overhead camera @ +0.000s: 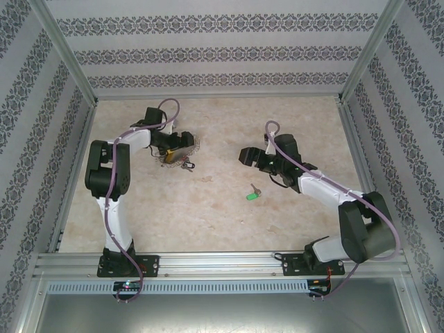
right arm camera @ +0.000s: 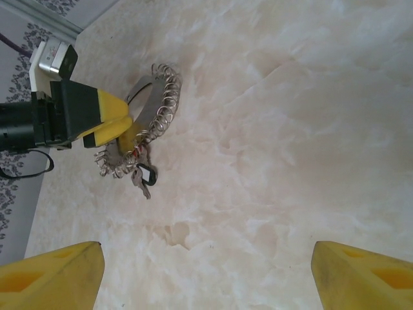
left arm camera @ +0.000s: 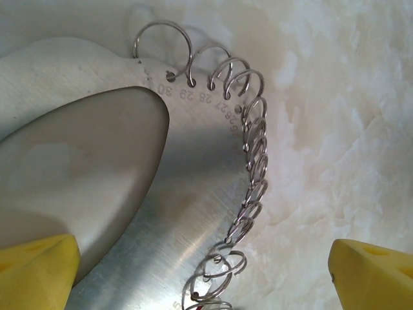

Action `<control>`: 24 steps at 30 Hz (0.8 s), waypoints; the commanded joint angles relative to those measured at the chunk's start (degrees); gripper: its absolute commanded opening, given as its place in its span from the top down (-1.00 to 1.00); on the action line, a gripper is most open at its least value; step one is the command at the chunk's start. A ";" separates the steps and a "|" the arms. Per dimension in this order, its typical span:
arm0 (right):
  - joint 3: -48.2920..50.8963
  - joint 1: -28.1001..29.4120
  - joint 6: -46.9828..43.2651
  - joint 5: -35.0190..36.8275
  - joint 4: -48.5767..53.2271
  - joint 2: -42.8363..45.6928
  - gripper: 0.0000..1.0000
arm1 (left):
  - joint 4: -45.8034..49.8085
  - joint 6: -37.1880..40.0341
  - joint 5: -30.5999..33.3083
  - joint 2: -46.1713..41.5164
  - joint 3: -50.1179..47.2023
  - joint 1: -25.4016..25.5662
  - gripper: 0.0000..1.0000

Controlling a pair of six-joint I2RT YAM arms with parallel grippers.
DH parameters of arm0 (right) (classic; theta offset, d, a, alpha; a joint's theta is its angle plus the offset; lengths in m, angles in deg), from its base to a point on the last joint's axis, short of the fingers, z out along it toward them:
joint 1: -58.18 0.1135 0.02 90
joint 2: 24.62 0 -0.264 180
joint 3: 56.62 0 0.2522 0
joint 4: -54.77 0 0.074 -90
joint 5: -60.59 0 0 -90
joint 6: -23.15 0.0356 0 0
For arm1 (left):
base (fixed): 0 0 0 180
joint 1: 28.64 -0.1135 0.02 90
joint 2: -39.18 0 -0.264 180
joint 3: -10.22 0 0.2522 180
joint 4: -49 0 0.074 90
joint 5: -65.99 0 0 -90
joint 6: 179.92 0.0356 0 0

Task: Put the keys on the keyring

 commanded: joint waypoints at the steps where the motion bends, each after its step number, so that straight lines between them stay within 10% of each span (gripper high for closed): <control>1: -1.68 1.10 0.94 1.17 0.24 -0.42 -0.67 | 3.17 -1.18 -1.82 -1.96 -4.70 2.49 -0.95; 24: -4.42 7.21 6.42 -0.68 -0.30 -8.41 -0.36 | -10.79 -20.18 1.59 -20.69 -26.67 17.37 -0.74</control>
